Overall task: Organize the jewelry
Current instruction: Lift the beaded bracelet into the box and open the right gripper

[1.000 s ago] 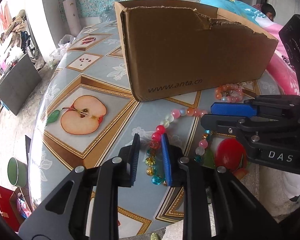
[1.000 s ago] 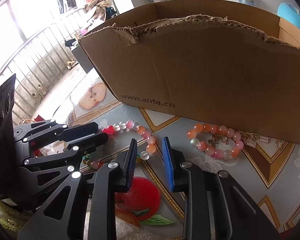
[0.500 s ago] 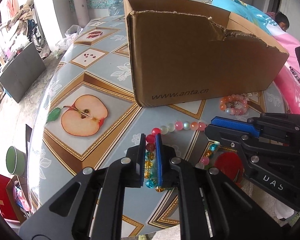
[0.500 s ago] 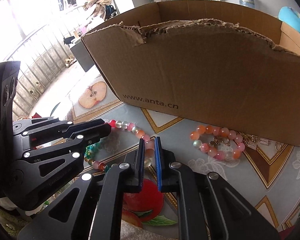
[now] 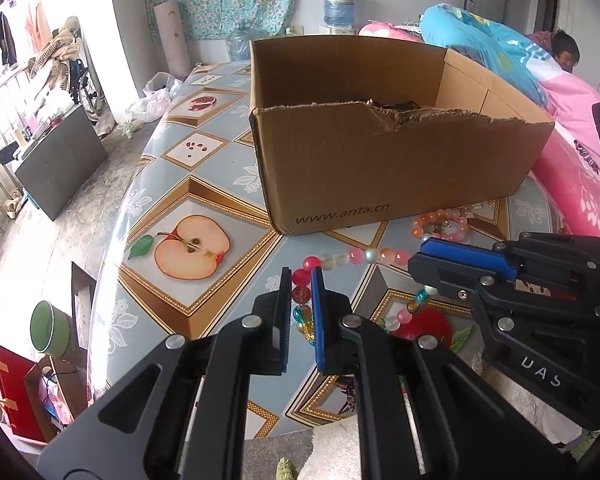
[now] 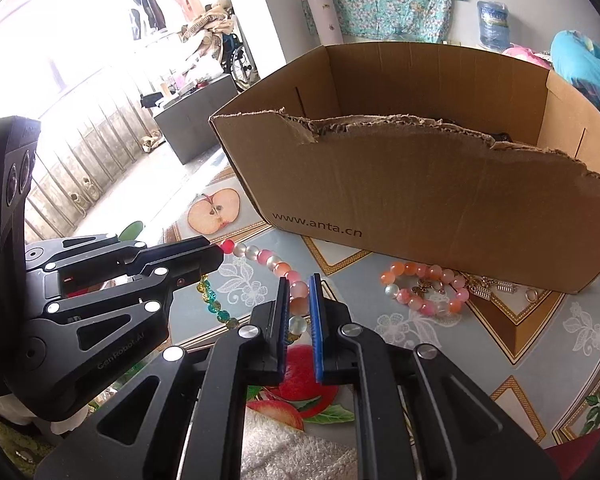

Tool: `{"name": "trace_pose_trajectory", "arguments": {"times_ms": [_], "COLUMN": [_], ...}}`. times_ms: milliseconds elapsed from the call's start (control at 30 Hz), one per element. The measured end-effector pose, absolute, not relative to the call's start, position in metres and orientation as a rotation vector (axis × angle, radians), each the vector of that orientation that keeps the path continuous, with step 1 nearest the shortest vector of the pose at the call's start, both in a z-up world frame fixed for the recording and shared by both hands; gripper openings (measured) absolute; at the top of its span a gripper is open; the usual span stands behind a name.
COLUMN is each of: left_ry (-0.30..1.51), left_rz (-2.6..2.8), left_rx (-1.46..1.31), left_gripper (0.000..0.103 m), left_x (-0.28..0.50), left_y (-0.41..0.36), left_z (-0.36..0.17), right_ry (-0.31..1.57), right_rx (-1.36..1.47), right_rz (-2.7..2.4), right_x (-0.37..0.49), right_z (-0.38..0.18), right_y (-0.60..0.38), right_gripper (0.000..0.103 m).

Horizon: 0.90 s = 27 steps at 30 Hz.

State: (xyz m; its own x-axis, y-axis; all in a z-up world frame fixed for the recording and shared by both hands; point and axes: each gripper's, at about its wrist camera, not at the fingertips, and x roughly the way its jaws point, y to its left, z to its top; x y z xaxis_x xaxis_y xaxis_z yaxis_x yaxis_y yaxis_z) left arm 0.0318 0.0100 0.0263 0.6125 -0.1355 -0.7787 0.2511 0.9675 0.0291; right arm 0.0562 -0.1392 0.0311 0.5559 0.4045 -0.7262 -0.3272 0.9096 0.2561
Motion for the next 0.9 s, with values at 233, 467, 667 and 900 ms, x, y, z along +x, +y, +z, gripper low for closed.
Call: {"name": "trace_pose_trajectory", "arguments": {"times_ms": [233, 467, 667, 900], "left_ry": [0.82, 0.688, 0.558, 0.517], "left_rz": [-0.222, -0.274, -0.342, -0.395], "left_rx": [0.155, 0.133, 0.128, 0.133], "left_gripper": [0.008, 0.008, 0.009, 0.009], "left_x": [0.014, 0.008, 0.025, 0.084], "left_y": [0.007, 0.01, 0.003, -0.013], "left_z": [0.051, 0.104, 0.153, 0.176], "right_ry": [0.815, 0.72, 0.617, 0.64], "right_rx": [0.091, 0.068, 0.036, 0.015], "right_rz": [0.436, 0.436, 0.422, 0.411], "right_x": [0.033, 0.025, 0.043, 0.114], "right_z": [0.055, 0.099, 0.148, 0.168], "right_y": [-0.158, -0.163, -0.169, -0.18], "right_gripper": [0.01, 0.01, 0.01, 0.01]}}
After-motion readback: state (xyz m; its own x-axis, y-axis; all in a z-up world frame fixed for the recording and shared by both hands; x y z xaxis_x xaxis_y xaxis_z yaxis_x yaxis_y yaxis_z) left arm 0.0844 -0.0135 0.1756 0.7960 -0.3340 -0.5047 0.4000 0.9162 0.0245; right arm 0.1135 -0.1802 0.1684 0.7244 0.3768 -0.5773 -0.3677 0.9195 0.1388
